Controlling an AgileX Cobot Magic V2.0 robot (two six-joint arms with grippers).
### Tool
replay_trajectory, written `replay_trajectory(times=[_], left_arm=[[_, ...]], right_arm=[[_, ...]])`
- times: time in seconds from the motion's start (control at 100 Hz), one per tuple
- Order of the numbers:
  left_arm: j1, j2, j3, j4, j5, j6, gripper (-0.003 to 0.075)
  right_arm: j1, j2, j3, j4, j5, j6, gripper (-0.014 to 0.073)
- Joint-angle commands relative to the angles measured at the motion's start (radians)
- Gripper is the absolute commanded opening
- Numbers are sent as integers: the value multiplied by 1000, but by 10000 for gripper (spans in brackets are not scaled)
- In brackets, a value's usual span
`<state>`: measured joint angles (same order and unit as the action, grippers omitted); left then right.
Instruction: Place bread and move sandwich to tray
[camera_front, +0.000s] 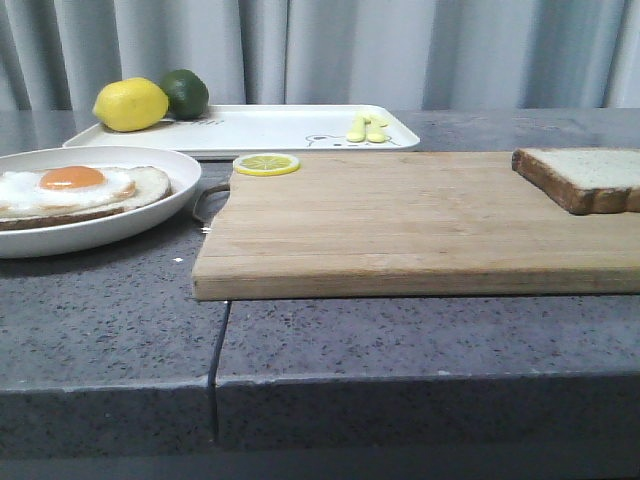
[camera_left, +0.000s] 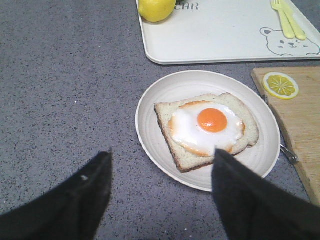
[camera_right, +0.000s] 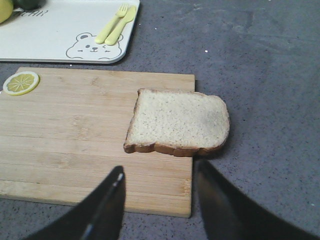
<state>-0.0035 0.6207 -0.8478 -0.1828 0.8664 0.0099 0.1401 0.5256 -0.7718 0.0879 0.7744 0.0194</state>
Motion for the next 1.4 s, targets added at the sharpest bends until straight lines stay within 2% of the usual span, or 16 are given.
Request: replay_trajectory(times=[0.0, 0.1, 1.15, 1.39], left_arm=[[-8, 8, -34, -17, -52, 4, 554], [-8, 8, -34, -17, -52, 4, 557], [-8, 8, -34, -17, -52, 4, 557], [-8, 8, -34, -17, -52, 4, 557]], right_arm=[[-8, 11, -33, 4, -72, -4, 519], [-8, 11, -33, 4, -75, -4, 561], [-8, 12, -31, 10, -132, -4, 561], [-29, 97, -31, 115, -216, -116, 561]])
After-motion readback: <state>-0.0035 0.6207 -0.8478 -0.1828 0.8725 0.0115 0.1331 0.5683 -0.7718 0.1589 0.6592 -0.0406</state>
